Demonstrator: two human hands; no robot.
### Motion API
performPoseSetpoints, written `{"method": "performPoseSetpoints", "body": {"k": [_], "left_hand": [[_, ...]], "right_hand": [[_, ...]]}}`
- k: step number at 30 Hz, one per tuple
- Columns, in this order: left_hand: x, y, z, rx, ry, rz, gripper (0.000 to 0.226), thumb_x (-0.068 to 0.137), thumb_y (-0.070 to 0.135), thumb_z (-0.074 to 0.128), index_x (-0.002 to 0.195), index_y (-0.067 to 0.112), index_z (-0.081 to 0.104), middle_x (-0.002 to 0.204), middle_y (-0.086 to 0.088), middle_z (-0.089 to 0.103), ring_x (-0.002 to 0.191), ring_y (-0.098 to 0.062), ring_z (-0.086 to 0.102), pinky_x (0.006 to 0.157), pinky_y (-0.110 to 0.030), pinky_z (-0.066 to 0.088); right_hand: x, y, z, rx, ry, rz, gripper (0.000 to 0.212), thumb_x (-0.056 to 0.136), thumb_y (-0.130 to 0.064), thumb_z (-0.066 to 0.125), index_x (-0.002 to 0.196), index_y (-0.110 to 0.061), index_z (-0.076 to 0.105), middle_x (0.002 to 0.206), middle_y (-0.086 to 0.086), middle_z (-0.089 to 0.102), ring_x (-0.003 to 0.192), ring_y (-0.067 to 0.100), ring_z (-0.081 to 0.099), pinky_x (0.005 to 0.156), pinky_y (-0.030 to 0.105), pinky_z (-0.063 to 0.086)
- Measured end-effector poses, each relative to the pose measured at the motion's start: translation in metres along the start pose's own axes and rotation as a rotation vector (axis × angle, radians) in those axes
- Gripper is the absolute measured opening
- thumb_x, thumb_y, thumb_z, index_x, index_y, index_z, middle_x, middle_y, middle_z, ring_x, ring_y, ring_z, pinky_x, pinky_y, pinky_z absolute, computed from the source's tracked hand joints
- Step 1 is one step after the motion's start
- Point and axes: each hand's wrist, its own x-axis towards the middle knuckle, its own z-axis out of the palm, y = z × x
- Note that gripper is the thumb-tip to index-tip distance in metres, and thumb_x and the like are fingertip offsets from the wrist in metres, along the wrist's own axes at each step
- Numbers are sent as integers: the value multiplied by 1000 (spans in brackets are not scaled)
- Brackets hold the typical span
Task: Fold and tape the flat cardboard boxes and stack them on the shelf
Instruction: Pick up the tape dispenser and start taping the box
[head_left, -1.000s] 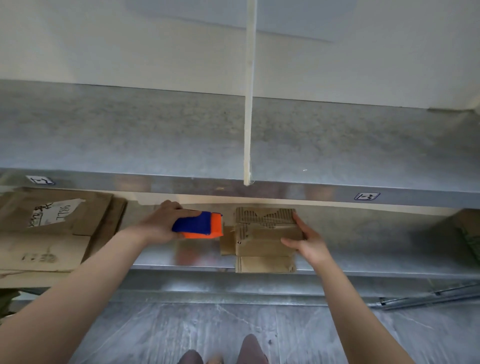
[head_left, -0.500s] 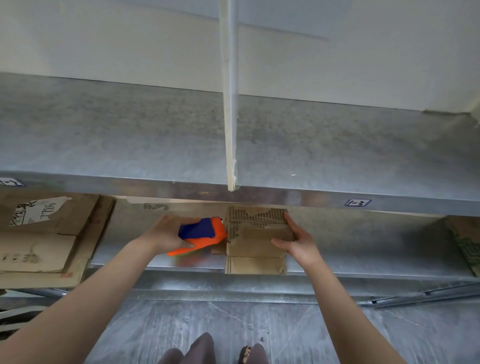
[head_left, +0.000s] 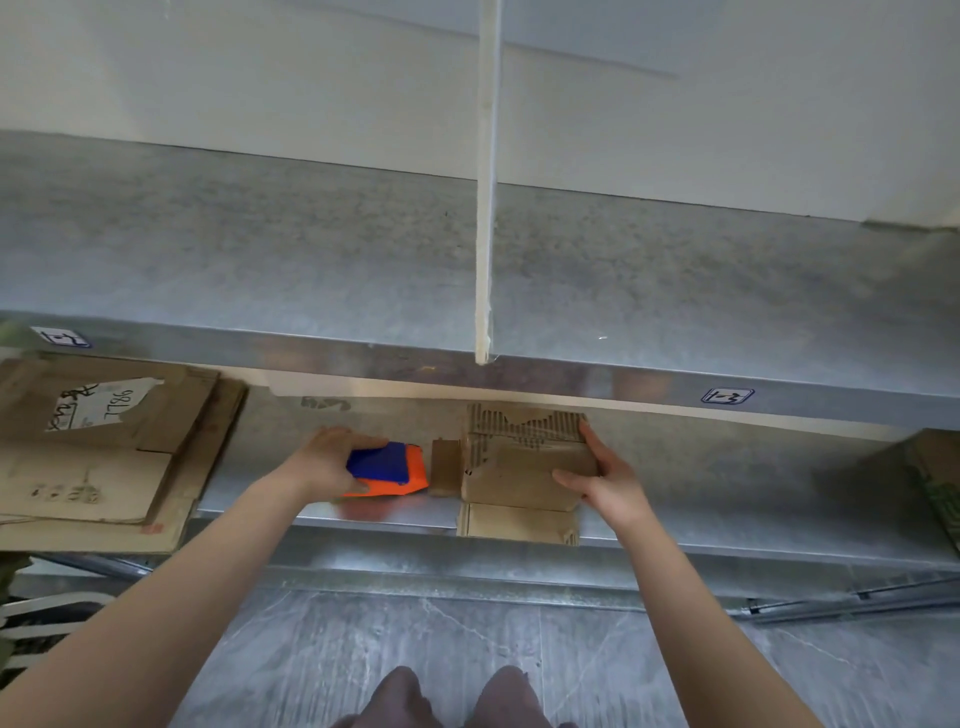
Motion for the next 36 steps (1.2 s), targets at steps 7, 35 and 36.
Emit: {"method": "performPoseSetpoints", "body": {"k": [7, 35, 36], "left_hand": [[8, -21, -7, 114, -53, -2, 66, 80, 24, 69, 140, 38, 45, 132, -1, 45, 124, -24, 34, 104, -34, 30], [1, 139, 46, 138, 201, 395, 66, 96, 58, 37, 153, 32, 19, 160, 11, 14, 148, -13, 6, 119, -31, 5], [5, 142, 53, 156, 190, 373, 65, 97, 56, 37, 153, 30, 19, 161, 10, 14, 148, -13, 5, 120, -33, 5]], "right_hand": [[-4, -1, 2, -30, 1, 1, 87, 75, -23, 83, 147, -39, 36, 139, -6, 54, 126, 17, 53, 107, 39, 45], [-12, -4, 8, -836, 150, -473, 61, 94, -55, 45, 150, -36, 30, 162, -3, 17, 151, 19, 2, 121, 41, 15], [-10, -3, 11, -852, 106, -475, 60, 96, -55, 43, 151, -37, 27, 163, -4, 13, 151, 17, -2, 121, 40, 15]]}}
